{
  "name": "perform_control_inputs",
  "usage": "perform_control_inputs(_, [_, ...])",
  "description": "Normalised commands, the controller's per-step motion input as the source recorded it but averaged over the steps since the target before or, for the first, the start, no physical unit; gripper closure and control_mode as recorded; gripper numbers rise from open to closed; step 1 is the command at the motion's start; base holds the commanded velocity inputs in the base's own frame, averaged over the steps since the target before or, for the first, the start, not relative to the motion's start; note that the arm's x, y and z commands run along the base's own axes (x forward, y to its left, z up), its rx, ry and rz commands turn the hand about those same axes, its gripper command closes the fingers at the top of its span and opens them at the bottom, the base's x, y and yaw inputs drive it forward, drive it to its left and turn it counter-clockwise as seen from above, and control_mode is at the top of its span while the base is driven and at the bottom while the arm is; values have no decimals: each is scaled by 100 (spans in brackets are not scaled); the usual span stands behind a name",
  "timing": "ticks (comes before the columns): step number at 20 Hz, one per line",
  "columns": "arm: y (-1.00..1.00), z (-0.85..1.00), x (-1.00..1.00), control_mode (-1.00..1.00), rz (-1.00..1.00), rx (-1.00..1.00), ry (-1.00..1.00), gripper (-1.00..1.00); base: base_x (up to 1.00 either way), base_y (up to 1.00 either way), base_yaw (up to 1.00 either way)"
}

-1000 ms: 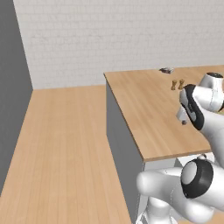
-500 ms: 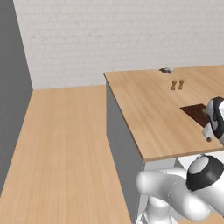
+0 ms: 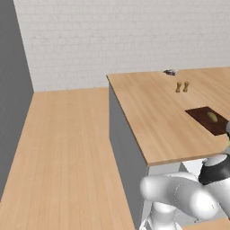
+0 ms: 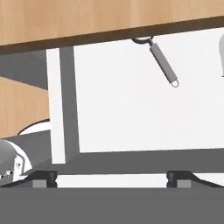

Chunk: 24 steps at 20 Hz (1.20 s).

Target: Place the appropriate cutting tool for cutting the potato skin on the cutting board.

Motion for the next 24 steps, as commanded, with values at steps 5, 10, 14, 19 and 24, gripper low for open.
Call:
perform_control_inputs(5, [-53, -64, -6, -100, -3, 0, 16, -100, 0, 0, 0])
perform_control_inputs(10, [-38, -61, -14, -100, -3, 3, 13, -100, 0, 0, 0])
perform_control_inputs(14, [-22, -51, -16, -100, -3, 4, 15, -100, 0, 0, 0])
perform_control_inputs(19, [-4, -40, -10, -100, -1, 1, 20, -100, 0, 0, 0])
perform_control_inputs(24, [0, -13, -37, -100, 0, 0, 27, -100, 0, 0, 0])
